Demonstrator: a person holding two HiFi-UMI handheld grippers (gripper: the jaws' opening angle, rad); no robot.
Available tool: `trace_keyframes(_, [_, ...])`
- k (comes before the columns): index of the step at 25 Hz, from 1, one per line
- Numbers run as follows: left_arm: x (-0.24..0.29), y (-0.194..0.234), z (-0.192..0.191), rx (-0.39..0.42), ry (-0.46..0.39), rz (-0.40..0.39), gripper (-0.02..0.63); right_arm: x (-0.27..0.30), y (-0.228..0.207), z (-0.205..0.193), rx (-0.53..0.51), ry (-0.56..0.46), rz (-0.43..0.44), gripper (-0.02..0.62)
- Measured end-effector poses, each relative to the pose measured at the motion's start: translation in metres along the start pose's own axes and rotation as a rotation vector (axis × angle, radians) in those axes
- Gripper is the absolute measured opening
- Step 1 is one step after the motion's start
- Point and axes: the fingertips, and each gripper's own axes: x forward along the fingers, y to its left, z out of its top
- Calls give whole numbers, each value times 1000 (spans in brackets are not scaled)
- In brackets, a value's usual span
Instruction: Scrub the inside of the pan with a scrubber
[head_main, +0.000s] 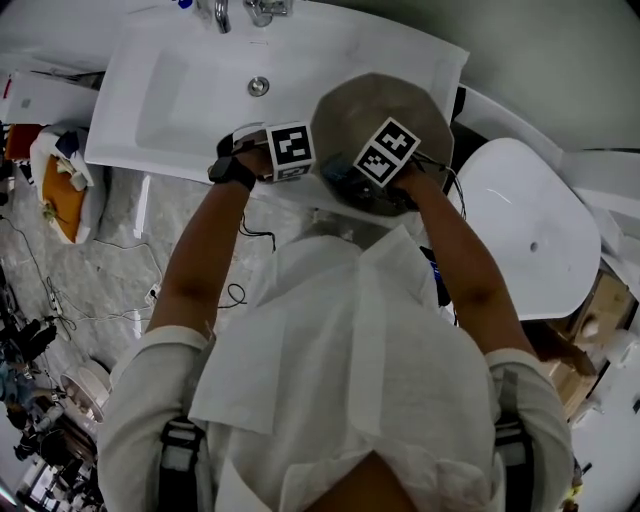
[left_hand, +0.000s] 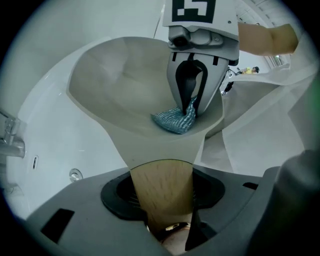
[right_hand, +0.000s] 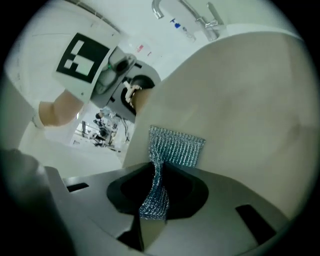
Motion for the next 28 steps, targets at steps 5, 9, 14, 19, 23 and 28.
trace_keyframes(5, [0,1,-3,14,22,8,232,-5,-27,63,81,-252,-123,54])
trace_keyframes(9, [1,-1,-4,26,39,10,232,-29,-58,96,198,-448,-222,54])
trace_keyframes(14, [2,-2,-5,36,54,6,230,-71,-102,113,402,-697,-349,54])
trace_keyframes(19, [3,-1,-7,32,61,-5,230,-113,-138,105,564,-889,-478,54])
trace_keyframes(23, [2,-2,-7,22,64,-10,229,-142,-156,87,665,-995,-581,52])
trace_keyframes(28, [0,1,-3,12,54,-14,229,-173,-173,50,858,-1150,-693,52])
